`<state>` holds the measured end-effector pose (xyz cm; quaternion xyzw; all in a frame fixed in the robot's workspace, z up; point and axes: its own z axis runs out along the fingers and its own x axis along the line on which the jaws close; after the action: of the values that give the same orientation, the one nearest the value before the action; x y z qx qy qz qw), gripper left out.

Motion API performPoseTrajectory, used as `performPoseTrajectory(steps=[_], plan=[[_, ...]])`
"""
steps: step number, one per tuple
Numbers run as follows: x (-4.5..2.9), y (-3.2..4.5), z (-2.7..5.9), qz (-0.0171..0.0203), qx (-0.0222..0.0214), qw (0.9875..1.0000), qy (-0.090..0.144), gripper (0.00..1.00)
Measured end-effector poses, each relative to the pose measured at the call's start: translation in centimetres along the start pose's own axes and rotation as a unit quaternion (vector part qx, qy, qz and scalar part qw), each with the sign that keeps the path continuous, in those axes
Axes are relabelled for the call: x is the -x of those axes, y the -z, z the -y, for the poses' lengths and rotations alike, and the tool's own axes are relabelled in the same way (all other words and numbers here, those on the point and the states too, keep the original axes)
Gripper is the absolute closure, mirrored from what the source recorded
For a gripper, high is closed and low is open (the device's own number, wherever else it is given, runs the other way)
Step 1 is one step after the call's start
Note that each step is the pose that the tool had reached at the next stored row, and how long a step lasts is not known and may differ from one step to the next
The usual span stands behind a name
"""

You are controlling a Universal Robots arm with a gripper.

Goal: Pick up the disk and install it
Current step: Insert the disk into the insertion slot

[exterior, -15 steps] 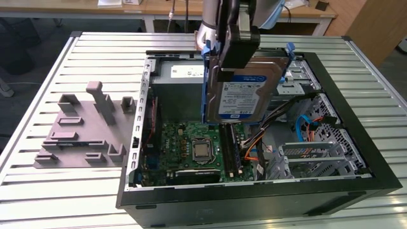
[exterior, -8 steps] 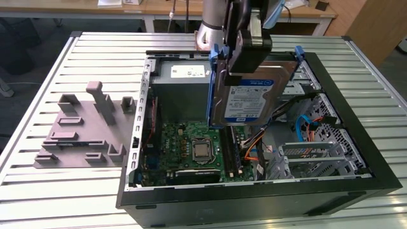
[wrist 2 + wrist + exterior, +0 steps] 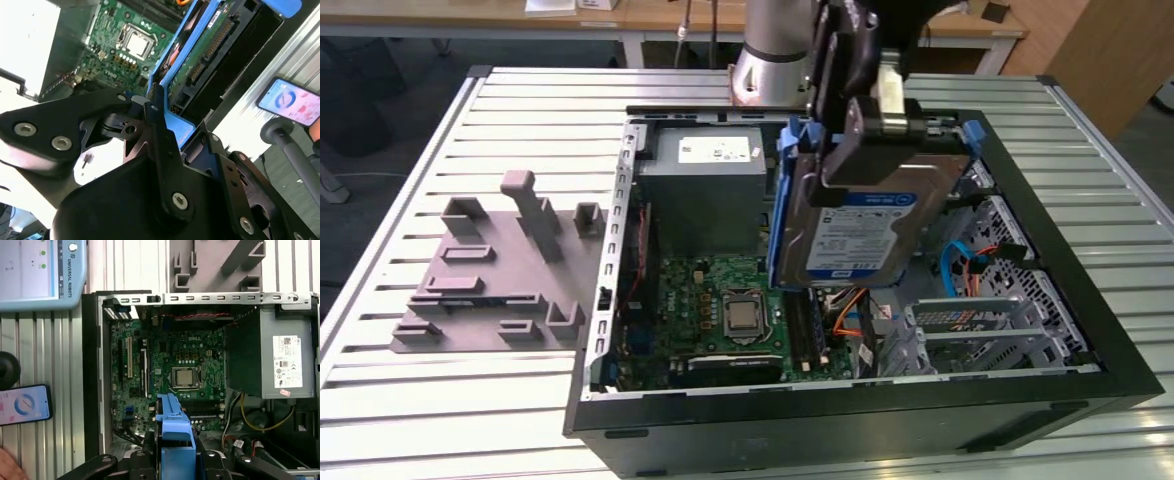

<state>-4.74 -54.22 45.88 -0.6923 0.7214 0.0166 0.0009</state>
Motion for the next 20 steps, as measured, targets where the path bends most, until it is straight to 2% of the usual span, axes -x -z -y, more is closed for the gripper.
performPoseTrajectory(steps=[2, 6, 20], plan=[[-0.2, -0.05, 0.66, -0.0001, 0.0, 1.0, 0.0, 0.63], [-1.16, -0.16, 1.12, 0.0, 0.0, 1.0, 0.0, 0.63], [-1.19, -0.15, 1.14, -0.0001, 0.0, 1.0, 0.0, 0.63]])
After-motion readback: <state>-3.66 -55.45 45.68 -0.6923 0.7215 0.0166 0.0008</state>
